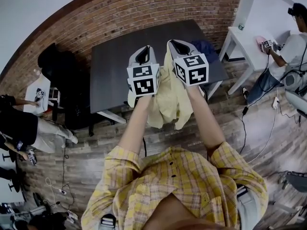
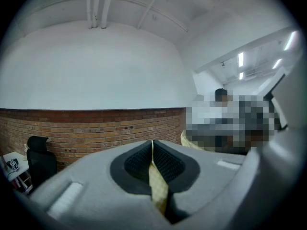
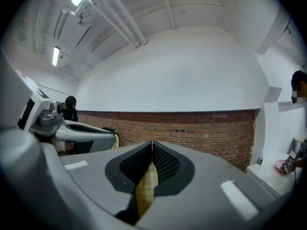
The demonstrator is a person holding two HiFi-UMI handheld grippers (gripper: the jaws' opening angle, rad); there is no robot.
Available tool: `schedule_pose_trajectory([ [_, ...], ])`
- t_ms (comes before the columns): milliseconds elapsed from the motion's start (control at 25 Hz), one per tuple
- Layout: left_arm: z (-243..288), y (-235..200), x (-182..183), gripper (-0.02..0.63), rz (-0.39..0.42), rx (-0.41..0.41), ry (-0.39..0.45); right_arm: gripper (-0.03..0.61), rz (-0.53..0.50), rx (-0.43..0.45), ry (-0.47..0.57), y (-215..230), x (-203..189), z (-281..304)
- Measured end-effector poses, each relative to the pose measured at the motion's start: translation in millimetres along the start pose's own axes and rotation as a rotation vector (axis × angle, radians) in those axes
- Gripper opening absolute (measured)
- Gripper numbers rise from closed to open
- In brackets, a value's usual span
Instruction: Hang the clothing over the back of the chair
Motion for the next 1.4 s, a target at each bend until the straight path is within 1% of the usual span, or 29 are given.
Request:
schedule_pose_trajectory([
  [280, 1, 0, -13, 0.006, -0.002, -0.009, -0.034, 0.012, 0.026, 0.011, -0.030, -3, -15, 3],
  [600, 3, -2, -25, 0.012, -0.009, -0.010, -0.063, 0.018, 0.027, 0.024, -0.065, -7, -30, 7],
  [760, 4, -2, -28, 0.026, -0.010, -0.014, -0.072, 0.018, 0.026, 0.027, -0.067, -7, -32, 6],
  [840, 4, -3, -29, 0.044, -0.013, -0.013, -0.074, 0.018, 0.026, 0.027, -0.065, -8, -33, 6],
  [960, 3, -2, -28, 0.079, -0.014, -0.015, -0.074, 0.018, 0.027, 0.025, -0.058, -8, -30, 5],
  [1280, -15, 5, -11, 0.080, 0.014, -0.023, -0.029, 0.018, -0.019, 0.037, 0.016, -22, -1, -16],
  [1400, -25, 8, -6, 0.080, 0.016, -0.024, -0.011, 0.014, -0.031, 0.045, 0.028, -29, 5, -24],
])
Point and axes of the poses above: the fingertips, and each gripper's own axes: z forward along the fingers, y to its right, x out of its top, the point moved 3 cm from there along -z, backward along the fingers, and after that the axes turned 15 degrees about y, right-handed, at the moved point
